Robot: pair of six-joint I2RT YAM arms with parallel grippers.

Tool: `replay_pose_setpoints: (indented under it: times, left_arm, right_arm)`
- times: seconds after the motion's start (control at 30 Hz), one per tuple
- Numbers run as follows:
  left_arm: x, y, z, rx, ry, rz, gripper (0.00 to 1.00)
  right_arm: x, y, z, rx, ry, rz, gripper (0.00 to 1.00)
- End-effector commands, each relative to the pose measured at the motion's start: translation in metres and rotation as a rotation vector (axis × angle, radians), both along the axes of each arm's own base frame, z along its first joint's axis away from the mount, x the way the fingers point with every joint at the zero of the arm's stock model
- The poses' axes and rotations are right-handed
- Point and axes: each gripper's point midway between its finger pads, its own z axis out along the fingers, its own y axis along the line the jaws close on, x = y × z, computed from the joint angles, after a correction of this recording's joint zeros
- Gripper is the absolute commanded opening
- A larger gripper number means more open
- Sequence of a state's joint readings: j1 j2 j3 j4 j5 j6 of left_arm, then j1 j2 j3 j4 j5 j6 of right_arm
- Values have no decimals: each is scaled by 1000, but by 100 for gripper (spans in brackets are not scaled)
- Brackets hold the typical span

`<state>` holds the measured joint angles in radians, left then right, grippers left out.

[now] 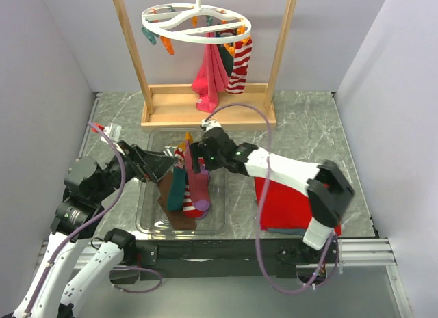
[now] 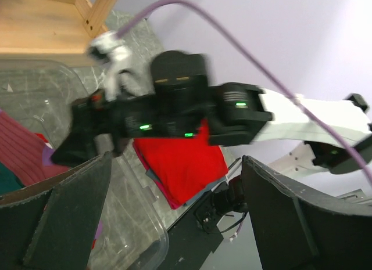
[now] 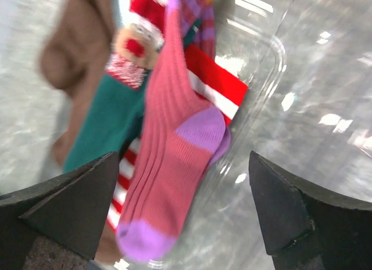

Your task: Remove the socks clipped to the hanger

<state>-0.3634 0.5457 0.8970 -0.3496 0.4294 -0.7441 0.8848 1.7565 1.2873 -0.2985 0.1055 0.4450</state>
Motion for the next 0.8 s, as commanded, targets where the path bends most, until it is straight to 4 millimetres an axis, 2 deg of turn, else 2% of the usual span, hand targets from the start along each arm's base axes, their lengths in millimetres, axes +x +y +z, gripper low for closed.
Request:
replay_pose_setpoints:
  times: [0.0, 0.03, 0.13, 0.2, 0.23, 0.27, 0.33, 0.37, 0.47, 0.5, 0.53, 0.57, 0.6, 0.63, 0.67, 0.73, 0.77]
  left_arm:
    - [-3, -3, 3, -41, -11, -18, 97]
    - [-3, -3, 2, -43, -9, -15, 97]
    - [-1, 0, -5, -29, -5, 2, 96]
    - [7, 3, -18, -6, 23, 39, 96]
    - [9, 5, -23, 5, 28, 52, 96]
    - [11, 5, -27, 12, 36, 61, 96]
    - [14, 4, -36, 8, 54, 58, 96]
    - [13, 2, -38, 3, 55, 49, 96]
    - [17, -3, -51, -25, 86, 36, 95]
    - [17, -4, -53, -31, 94, 29, 95]
    - [18, -6, -54, -46, 99, 26, 95]
    - [19, -7, -62, -45, 116, 25, 94]
    - [21, -8, -66, -46, 128, 24, 94]
    - [22, -9, -68, -51, 139, 21, 94]
    - [23, -10, -69, -56, 138, 20, 94]
    - [25, -13, -78, -58, 164, 7, 94]
    - [26, -14, -80, -63, 160, -1, 94]
  right_arm:
    - [0, -11, 61, 97, -153, -1, 100]
    - [1, -18, 60, 88, -168, -9, 100]
    - [10, -36, 72, 99, -217, -59, 100]
    - [21, -48, 89, 144, -255, -90, 100]
    - [24, -54, 90, 156, -264, -100, 100]
    - [35, -67, 101, 181, -290, -134, 100]
    - [48, -76, 116, 230, -341, -160, 100]
    - [61, -91, 124, 239, -368, -206, 100]
    - [88, -106, 148, 298, -459, -250, 100]
    - [105, -118, 166, 341, -517, -284, 100]
    - [112, -120, 174, 364, -544, -279, 100]
    - [123, -122, 173, 365, -562, -290, 100]
    - [136, -130, 184, 370, -611, -312, 100]
    - [145, -131, 198, 383, -650, -316, 100]
    - [156, -130, 192, 374, -659, -313, 100]
    - [175, -131, 214, 393, -749, -307, 100]
    - [188, -127, 202, 382, -745, -303, 100]
